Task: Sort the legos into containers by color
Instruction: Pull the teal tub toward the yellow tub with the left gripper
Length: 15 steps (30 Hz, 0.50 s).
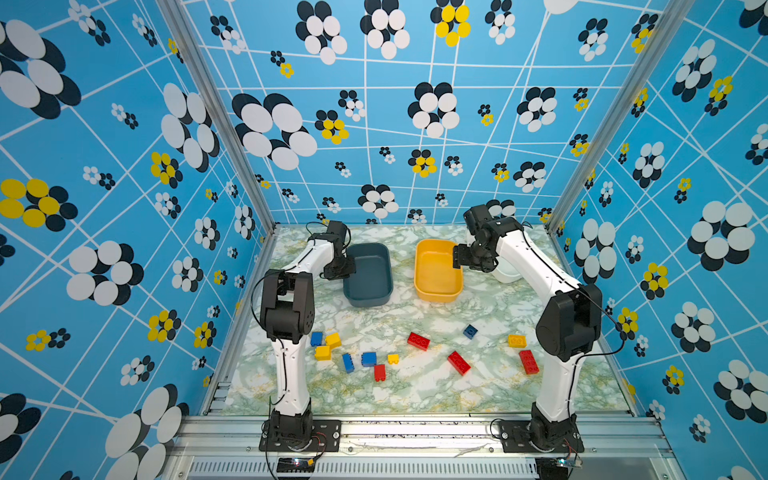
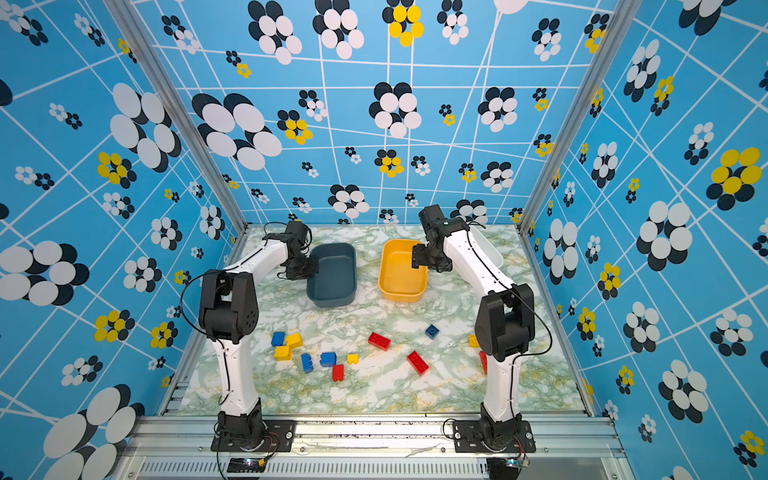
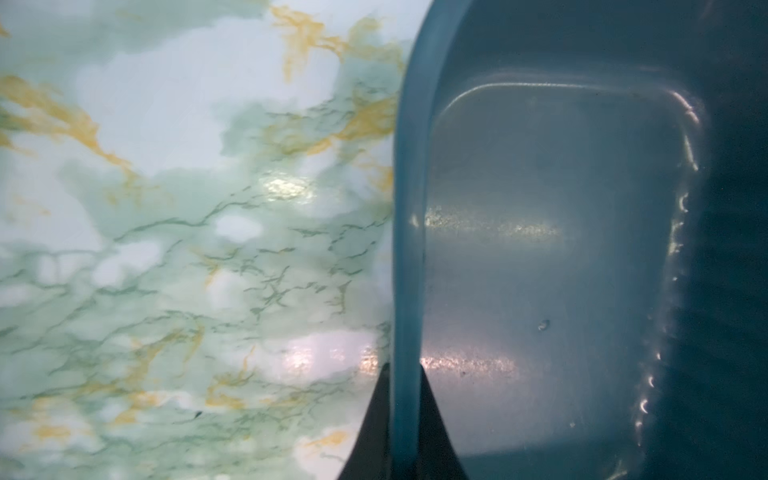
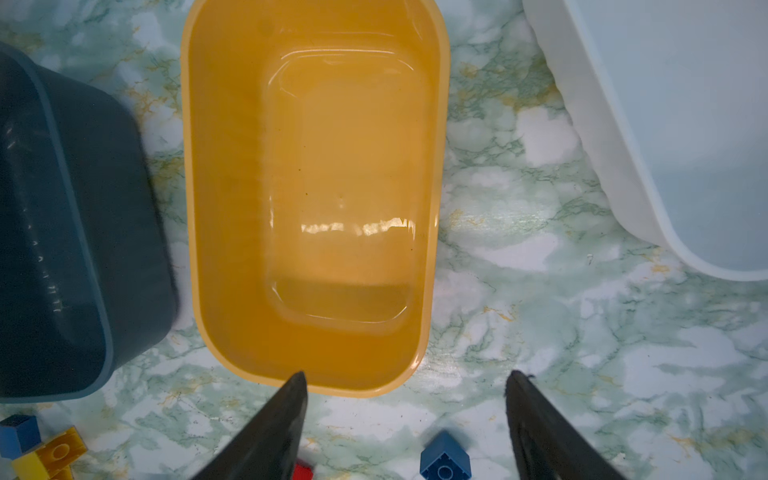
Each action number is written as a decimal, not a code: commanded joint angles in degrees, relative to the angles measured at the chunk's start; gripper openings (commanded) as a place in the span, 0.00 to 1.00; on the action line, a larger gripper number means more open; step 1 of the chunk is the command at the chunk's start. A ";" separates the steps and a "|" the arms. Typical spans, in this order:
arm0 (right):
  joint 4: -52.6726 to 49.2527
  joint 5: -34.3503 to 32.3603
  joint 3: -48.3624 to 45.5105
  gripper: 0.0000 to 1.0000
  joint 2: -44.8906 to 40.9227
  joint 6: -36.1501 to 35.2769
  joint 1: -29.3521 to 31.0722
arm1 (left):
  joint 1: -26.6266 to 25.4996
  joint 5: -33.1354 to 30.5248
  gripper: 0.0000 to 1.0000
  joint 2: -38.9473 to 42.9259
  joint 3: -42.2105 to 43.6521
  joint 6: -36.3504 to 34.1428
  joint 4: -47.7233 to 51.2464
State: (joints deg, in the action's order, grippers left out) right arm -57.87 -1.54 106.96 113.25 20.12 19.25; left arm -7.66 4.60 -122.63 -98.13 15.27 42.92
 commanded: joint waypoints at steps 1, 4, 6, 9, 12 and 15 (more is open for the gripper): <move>0.24 0.22 -1.95 0.77 -2.24 -0.30 -0.78 | -0.84 1.45 0.00 -1.58 -1.86 -3.32 2.70; 1.35 0.40 -3.42 0.77 -2.11 0.48 -1.40 | -1.37 1.66 0.00 -1.45 -1.64 -3.18 2.22; 2.61 0.49 -4.37 0.76 -1.69 0.95 -1.87 | -1.41 1.64 0.00 -1.34 -1.39 -3.05 1.93; 4.18 1.25 -4.83 0.75 -0.18 1.35 -2.35 | -1.39 1.72 0.00 -1.08 -1.34 -3.04 1.65; 5.77 1.54 -5.08 0.73 1.23 1.52 -2.56 | -1.41 2.59 0.00 -1.03 -1.42 -3.23 1.25; 7.85 1.71 -5.27 0.72 2.44 1.66 -2.57 | -1.77 2.83 0.00 -1.15 -1.40 -3.20 1.38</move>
State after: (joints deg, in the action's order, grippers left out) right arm -52.69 -0.84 102.63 113.84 20.80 16.80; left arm -8.82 6.28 -122.93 -98.65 13.39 43.29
